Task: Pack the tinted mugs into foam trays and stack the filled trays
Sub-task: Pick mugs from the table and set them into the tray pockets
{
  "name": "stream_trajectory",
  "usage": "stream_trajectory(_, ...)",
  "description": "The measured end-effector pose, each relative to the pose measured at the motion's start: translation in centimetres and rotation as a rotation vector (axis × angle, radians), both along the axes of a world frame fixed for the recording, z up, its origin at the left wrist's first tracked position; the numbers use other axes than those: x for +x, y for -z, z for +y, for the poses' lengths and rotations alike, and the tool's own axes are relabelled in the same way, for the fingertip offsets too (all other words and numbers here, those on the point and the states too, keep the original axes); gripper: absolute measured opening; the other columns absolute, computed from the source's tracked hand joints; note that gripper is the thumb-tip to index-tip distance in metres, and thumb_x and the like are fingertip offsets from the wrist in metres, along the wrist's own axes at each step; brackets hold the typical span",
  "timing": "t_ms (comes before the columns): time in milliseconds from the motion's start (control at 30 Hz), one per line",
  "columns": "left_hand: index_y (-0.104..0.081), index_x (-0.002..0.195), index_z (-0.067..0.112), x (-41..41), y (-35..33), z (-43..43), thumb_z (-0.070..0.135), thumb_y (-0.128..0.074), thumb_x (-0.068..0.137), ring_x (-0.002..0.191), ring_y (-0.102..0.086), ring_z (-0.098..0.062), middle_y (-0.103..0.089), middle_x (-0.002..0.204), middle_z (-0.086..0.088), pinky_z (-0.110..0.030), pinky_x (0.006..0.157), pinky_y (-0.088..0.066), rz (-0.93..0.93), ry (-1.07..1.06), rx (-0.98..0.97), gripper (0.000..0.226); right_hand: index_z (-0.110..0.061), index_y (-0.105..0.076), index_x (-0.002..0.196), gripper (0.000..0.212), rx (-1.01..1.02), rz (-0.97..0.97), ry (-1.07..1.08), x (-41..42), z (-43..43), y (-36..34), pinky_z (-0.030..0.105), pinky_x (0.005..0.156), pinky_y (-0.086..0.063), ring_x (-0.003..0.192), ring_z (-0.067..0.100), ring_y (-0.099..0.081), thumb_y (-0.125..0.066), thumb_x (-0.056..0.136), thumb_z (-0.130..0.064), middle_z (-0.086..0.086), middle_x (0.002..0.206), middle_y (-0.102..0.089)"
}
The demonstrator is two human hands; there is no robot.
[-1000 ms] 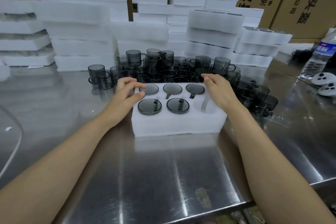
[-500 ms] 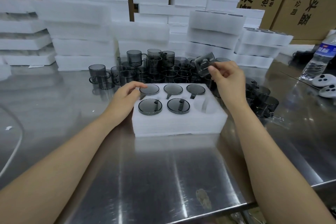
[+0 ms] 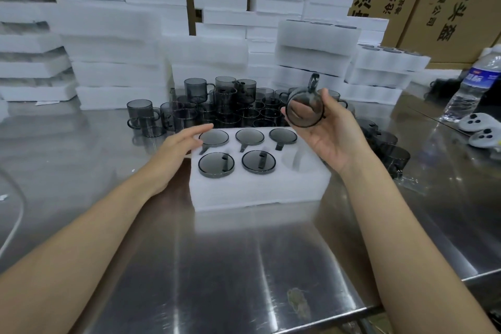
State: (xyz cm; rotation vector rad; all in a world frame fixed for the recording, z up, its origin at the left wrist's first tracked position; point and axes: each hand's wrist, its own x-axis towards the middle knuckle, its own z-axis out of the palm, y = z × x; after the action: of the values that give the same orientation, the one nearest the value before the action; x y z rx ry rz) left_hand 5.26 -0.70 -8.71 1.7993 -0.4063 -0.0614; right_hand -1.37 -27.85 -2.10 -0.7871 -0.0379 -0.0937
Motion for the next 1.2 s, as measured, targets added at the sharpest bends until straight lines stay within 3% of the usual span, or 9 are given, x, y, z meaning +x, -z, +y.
stream_trajectory(167,-0.069,0.102,0.047,-0.1,0.1,-0.2,0.014,-0.052,0.082,0.109,-0.062,-0.008,-0.069,0.109,0.02,-0.035,0.102,-0.045,-0.024,-0.075,-0.106,0.042,0.01,-0.048,0.128,0.048,0.055,0.116,-0.146,-0.3,0.0,-0.4,0.034,0.06,-0.061,0.096,0.048,-0.066,-0.048,0.099,-0.029,0.034,0.119,-0.059)
stream_trajectory(233,-0.068,0.104,0.044,0.0,0.2,-0.3,0.008,-0.051,0.088,0.107,-0.064,-0.014,-0.071,0.103,0.014,-0.032,0.095,-0.047,-0.026,-0.088,-0.107,0.043,0.012,-0.048,0.125,0.047,0.061,0.105,-0.148,-0.3,-0.1,-0.3,0.037,0.062,-0.061,0.099,0.051,-0.064,-0.048,0.098,-0.026,0.037,0.121,-0.057)
stream_trajectory(400,-0.058,0.117,0.037,0.0,0.2,-0.6,0.004,-0.048,0.092,0.112,-0.061,-0.008,-0.065,0.118,0.017,-0.027,0.095,-0.046,-0.013,-0.094,-0.146,0.042,0.009,-0.05,0.124,0.04,0.139,0.022,-0.123,-0.2,-0.4,-0.2,0.054,0.087,-0.054,0.115,0.049,-0.056,-0.051,0.091,-0.013,0.033,0.129,-0.053)
stream_trajectory(500,-0.057,0.118,0.037,0.0,0.2,-0.6,0.005,-0.049,0.092,0.11,-0.062,-0.006,-0.066,0.116,0.018,-0.025,0.091,-0.047,-0.007,-0.098,-0.156,0.042,0.004,-0.061,0.106,0.029,0.032,0.014,-0.084,0.1,-0.7,0.1,0.045,0.088,-0.056,0.107,0.036,-0.065,-0.059,0.092,-0.02,0.022,0.11,-0.067)
stream_trajectory(733,-0.058,0.117,0.037,0.2,0.5,-0.3,0.007,-0.05,0.092,0.114,-0.06,-0.009,-0.066,0.121,0.014,-0.032,0.102,-0.044,-0.007,-0.086,-0.148,0.04,-0.022,-0.072,0.089,0.026,-0.6,-0.084,0.108,-0.5,-0.3,-0.1,0.027,0.07,-0.054,0.079,0.015,-0.069,-0.074,0.078,-0.044,-0.001,0.085,-0.071)
stream_trajectory(867,-0.058,0.116,0.038,0.1,0.4,-0.3,0.01,-0.051,0.089,0.115,-0.06,-0.009,-0.066,0.121,0.014,-0.032,0.102,-0.044,-0.006,-0.082,-0.146,0.039,-0.028,-0.075,0.095,0.033,-1.075,-0.026,0.305,-1.0,0.4,0.1,0.02,0.077,-0.045,0.084,0.003,-0.066,-0.075,0.073,-0.053,-0.012,0.089,-0.072)
stream_trajectory(1000,-0.058,0.117,0.037,0.0,0.4,-0.3,0.011,-0.052,0.089,0.114,-0.06,-0.009,-0.066,0.119,0.015,-0.029,0.098,-0.045,-0.007,-0.08,-0.141,0.039,-0.018,-0.07,0.104,0.048,-1.539,0.121,0.56,-1.5,1.5,0.4,0.032,0.085,-0.048,0.101,0.017,-0.056,-0.073,0.074,-0.055,0.003,0.111,-0.047)
stream_trajectory(1100,-0.058,0.12,0.034,0.1,0.4,-0.3,0.008,-0.05,0.091,0.112,-0.061,-0.007,-0.066,0.119,0.014,-0.03,0.1,-0.045,-0.004,-0.088,-0.137,0.04,-0.016,-0.067,0.104,0.048,-1.777,0.156,0.532,-2.4,2.6,0.6,0.036,0.084,-0.048,0.109,0.024,-0.048,-0.066,0.079,-0.057,0.002,0.109,-0.034)
stream_trajectory(1200,-0.058,0.121,0.032,0.1,0.4,-0.4,0.005,-0.048,0.092,0.111,-0.062,-0.008,-0.067,0.117,0.014,-0.031,0.101,-0.045,-0.001,-0.09,-0.138,0.041,-0.024,-0.056,0.115,0.05,-1.998,0.119,0.361,-2.9,2.3,0.3,0.037,0.084,-0.041,0.115,0.023,-0.039,-0.059,0.081,-0.061,-0.001,0.113,-0.038)
